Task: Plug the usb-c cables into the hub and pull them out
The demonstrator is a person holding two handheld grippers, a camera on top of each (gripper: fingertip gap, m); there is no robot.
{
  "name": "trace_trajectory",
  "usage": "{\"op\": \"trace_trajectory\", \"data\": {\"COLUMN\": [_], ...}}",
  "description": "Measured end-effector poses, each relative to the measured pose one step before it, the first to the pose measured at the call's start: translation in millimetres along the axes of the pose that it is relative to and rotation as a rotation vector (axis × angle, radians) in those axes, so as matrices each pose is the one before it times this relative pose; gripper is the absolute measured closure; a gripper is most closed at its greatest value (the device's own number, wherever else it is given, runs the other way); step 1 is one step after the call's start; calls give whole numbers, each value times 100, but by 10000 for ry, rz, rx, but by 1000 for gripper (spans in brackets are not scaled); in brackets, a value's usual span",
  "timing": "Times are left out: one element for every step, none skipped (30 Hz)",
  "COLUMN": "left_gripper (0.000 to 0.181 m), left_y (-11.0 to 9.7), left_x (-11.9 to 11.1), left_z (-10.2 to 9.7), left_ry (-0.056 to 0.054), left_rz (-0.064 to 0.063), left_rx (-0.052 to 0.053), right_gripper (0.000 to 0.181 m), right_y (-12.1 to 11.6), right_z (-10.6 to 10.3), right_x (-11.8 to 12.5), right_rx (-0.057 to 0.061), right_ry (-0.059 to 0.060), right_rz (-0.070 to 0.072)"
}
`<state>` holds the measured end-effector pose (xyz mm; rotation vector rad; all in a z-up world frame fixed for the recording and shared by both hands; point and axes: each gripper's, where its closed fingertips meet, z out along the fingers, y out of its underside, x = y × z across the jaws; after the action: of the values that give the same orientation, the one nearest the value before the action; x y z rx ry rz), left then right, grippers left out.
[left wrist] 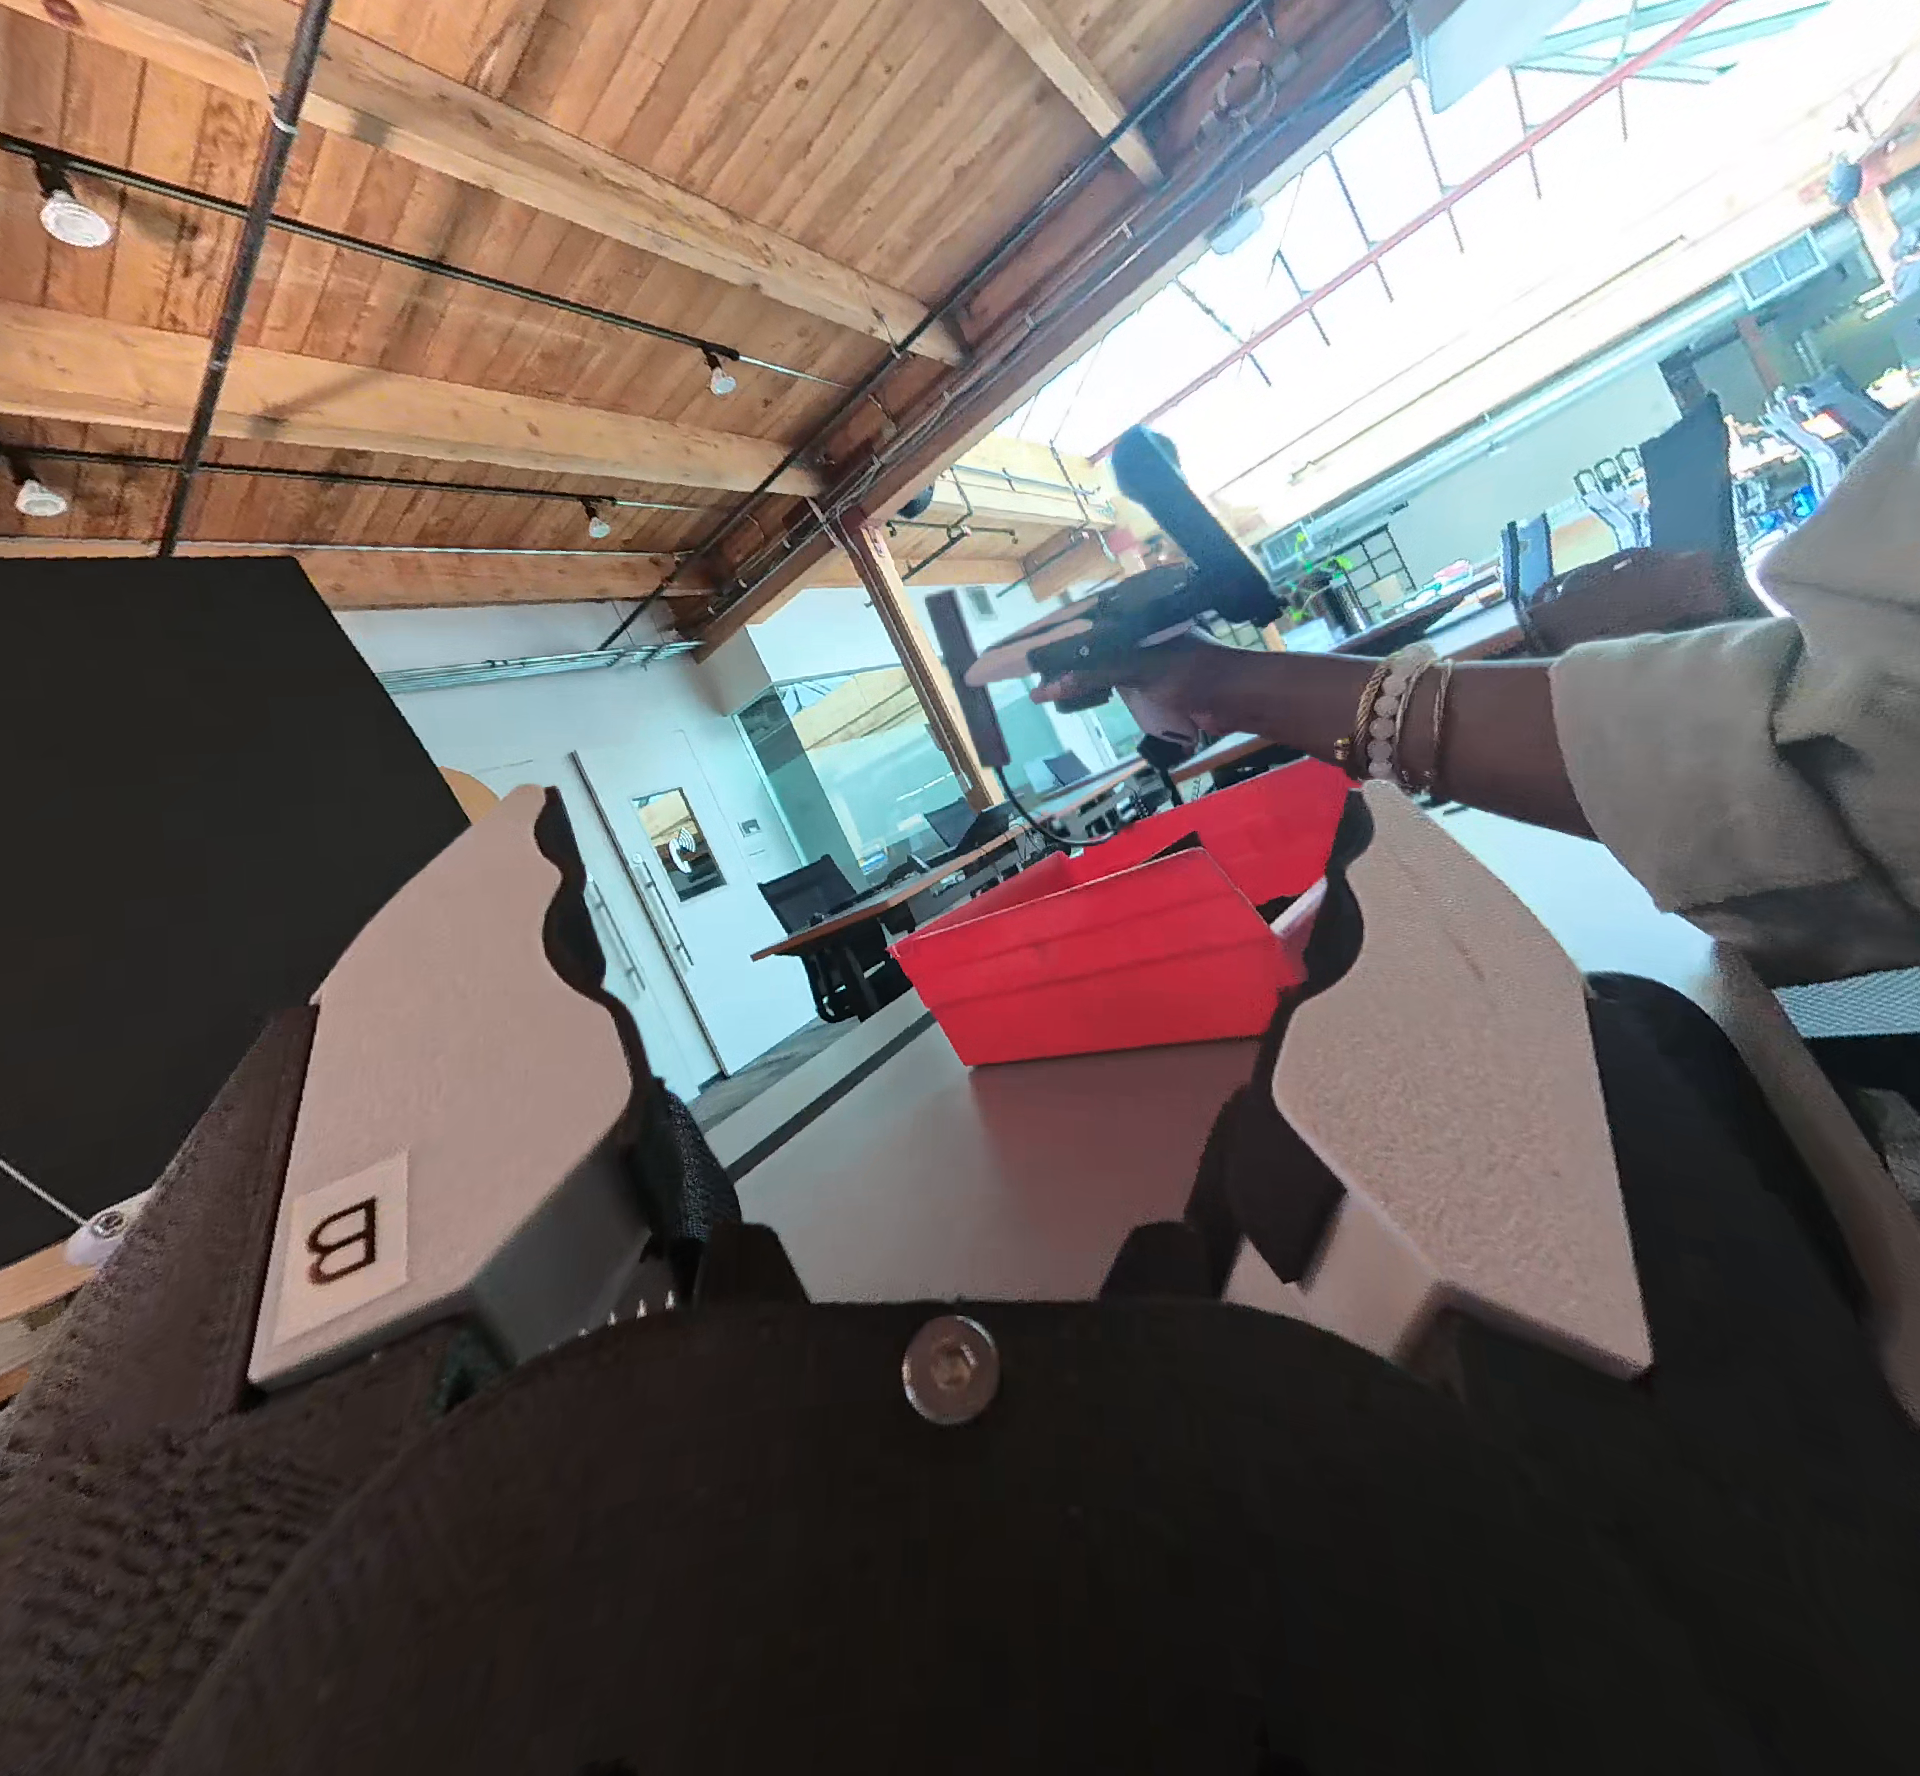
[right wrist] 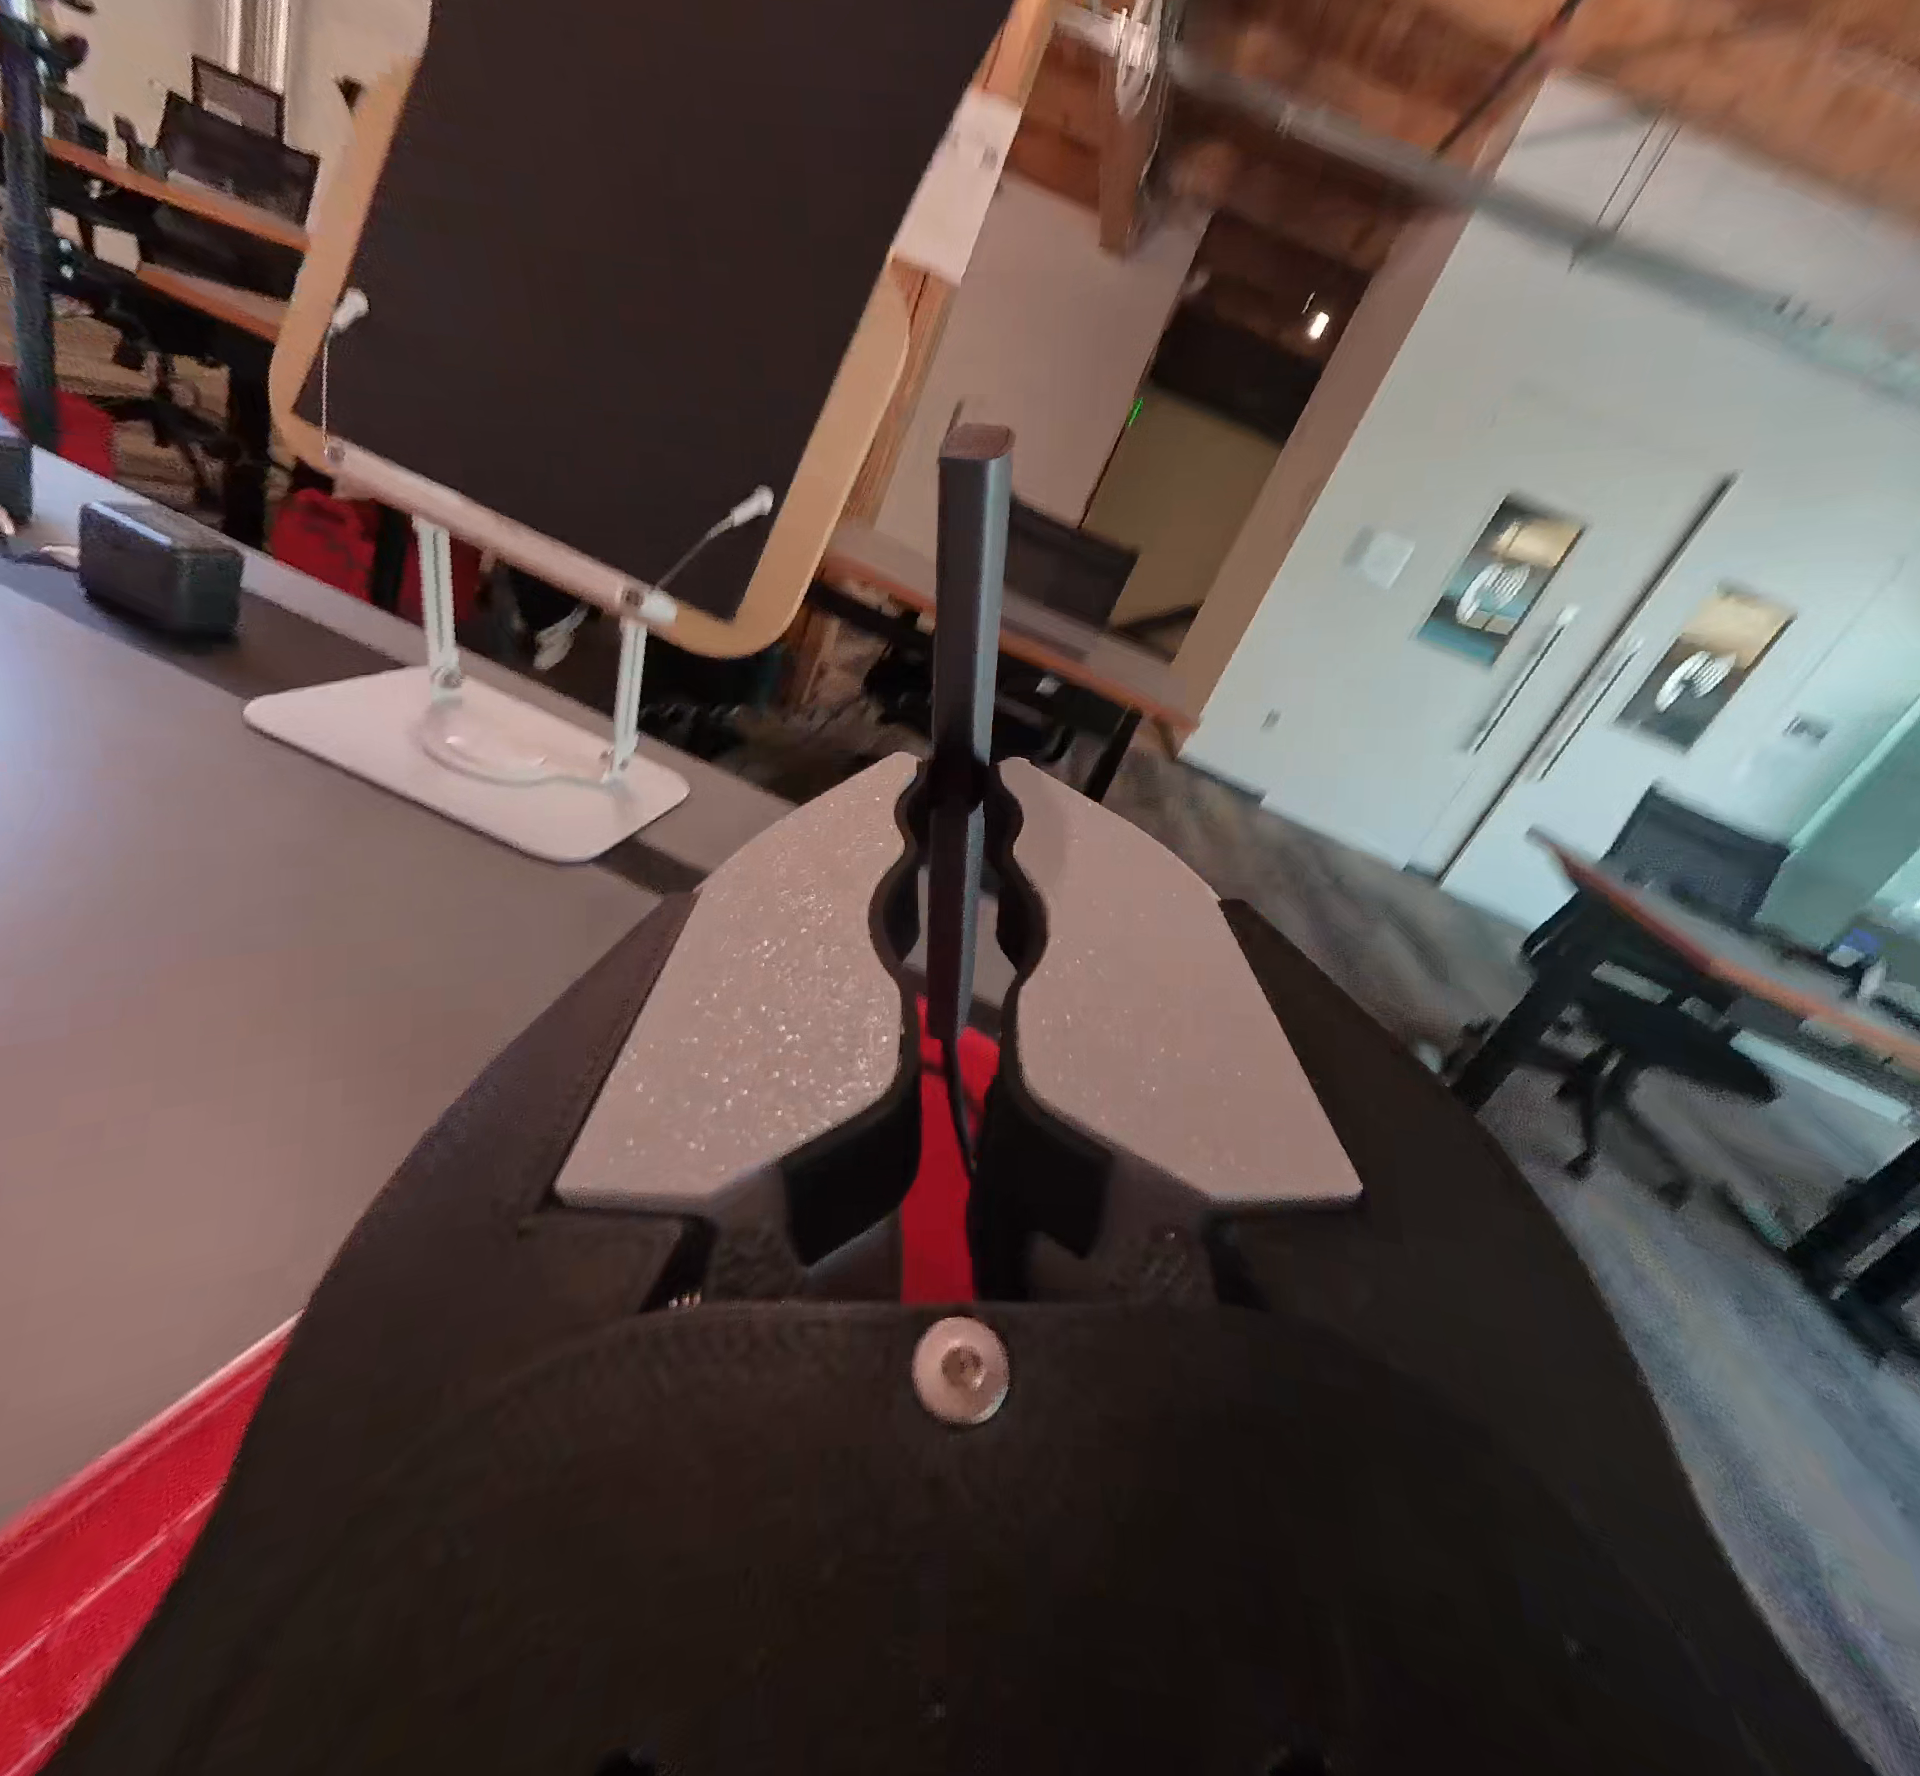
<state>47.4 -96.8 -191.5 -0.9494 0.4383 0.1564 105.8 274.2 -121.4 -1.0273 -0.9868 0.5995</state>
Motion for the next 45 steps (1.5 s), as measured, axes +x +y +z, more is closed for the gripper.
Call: {"op": "trace_trajectory", "data": {"left_gripper": [50, 50, 50, 50, 50, 50, 50, 50, 50, 50, 50, 50, 50, 50, 50, 50, 50, 50, 50, 50, 50, 50, 50, 50, 50, 50, 50, 50, 50, 50, 50, 50, 50, 50, 50, 50, 50, 50, 50, 50, 50, 50, 50, 50, 50], "left_y": [63, 64, 70, 111, 89, 63, 24, -6, 2, 47, 77, 54, 21, 25, 46, 56, 15, -25, -8, 26, 26, 15, 12, 34, 59, 58, 59, 46, 32, 15, 22, 42, 73, 82, 70, 55, 57, 71, 95, 121, 103, 90, 81, 79, 69], "left_x": [78, 104, 99, 40, 13, 7, 37, 58, 53, 36, 3, 39, 41, 46, 37, 28, 21, 10, -2, -24, -10, 3, 37, 29, 30, 29, 47, 54, 36, 33, 28, 40, 31, 50, 58, 67, 56, 77, 65, 85, 86, 83, 71, 54, 68], "left_z": [20, 28, 36, 22, 25, 13, 11, 15, 21, 22, 18, 11, 28, 13, 24, 17, 15, 4, 5, -5, 7, 2, 16, 26, 24, 24, 37, 22, 20, 8, 25, 13, 30, 28, 24, 22, 33, 26, 45, 43, 40, 37, 41, 28, 24], "left_ry": [30, 47, 50, 20, -1, 4, 18, 35, 38, 13, 2, 9, 17, 17, 20, 14, 13, 1, -3, -8, -2, 4, 22, 23, 18, 25, 29, 29, 14, 8, 11, 16, 16, 22, 23, 23, 23, 29, 29, 38, 45, 38, 34, 32, 36], "left_rz": [61, 29, 4, 12, 31, 19, -8, -26, -27, -5, 24, 39, 32, 20, 10, 7, 3, 2, -2, -6, -4, -9, -15, -16, -16, -21, -14, -3, 15, 24, 14, 2, 2, 12, 21, 28, 35, 37, 32, 24, 17, 17, 20, 17, 17], "left_rx": [-47, -39, -46, -62, -61, -37, -12, 3, 3, -25, -52, -39, -17, -16, -33, -32, -6, 13, 6, -11, -9, -5, -1, -7, -25, -27, -29, -25, -15, -13, -13, -20, -38, -50, -42, -31, -35, -43, -54, -64, -57, -46, -45, -42, -41], "right_gripper": [173, 173, 173, 173, 173, 173, 173, 173, 173, 173, 173, 172, 171, 172, 172, 171, 171, 171, 171, 171, 169, 160, 156, 155, 150, 145, 146, 149, 153, 153, 152, 147, 139, 130, 123, 119, 118, 117, 115, 114, 115, 121, 131, 169, 181], "right_y": [1214, 998, 816, 784, 809, 807, 756, 742, 712, 691, 678, 690, 753, 732, 703, 787, 799, 693, 497, 278, -3, -452, -869, -1103, -1158, -1161, -1337, -1543, -1549, -1401, -1075, -707, -247, 220, 580, 802, 800, 704, 694, 742, 756, 752, 762, 904, 450], "right_z": [437, 365, 295, 258, 265, 282, 296, 306, 314, 322, 310, 310, 324, 357, 391, 440, 473, 469, 453, 380, 239, -11, -326, -579, -755, -919, -1132, -1350, -1481, -1525, -1510, -1460, -1397, -1315, -1219, -1131, -1007, -850, -688, -488, -274, -61, 95, 119, 160], "right_x": [-45, 11, 27, 17, -53, -166, -157, -113, -83, -72, -39, -1, 49, 6, -34, -48, -39, 7, 18, -49, -40, 189, 274, 357, 224, -2, -128, -162, -244, -603, -990, -1311, -1517, -1551, -1477, -1254, -942, -736, -619, -394, -27, 169, 52, -37, -28], "right_rx": [-369, -273, -200, -235, -318, -374, -374, -390, -411, -416, -427, -453, -508, -504, -487, -562, -595, -539, -418, -273, -74, 248, 561, 707, 692, 662, 786, 952, 916, 712, 449, 219, -4, -209, -323, -354, -268, -119, -84, -141, -213, -316, -471, -689, -352], "right_ry": [-128, -49, -7, 10, -41, -125, -127, -92, -74, -52, -29, -3, 10, -23, -34, -37, 2, 75, 101, 65, 100, 291, 363, 400, 277, 107, 74, 127, 133, -84, -311, -468, -540, -528, -433, -270, -82, -10, -43, -33, 94, 107, -57, -159, -105], "right_rz": [385, 355, 250, 229, 268, 289, 282, 250, 189, 143, 122, 126, 167, 155, 142, 84, -51, -133, -151, -162, -157, -123, -120, 31, 143, 122, 39, -4, 44, 125, 252, 329, 319, 226, 114, 45, 8, -27, -34, -3, 52, 44, 63, 175, 257]}}
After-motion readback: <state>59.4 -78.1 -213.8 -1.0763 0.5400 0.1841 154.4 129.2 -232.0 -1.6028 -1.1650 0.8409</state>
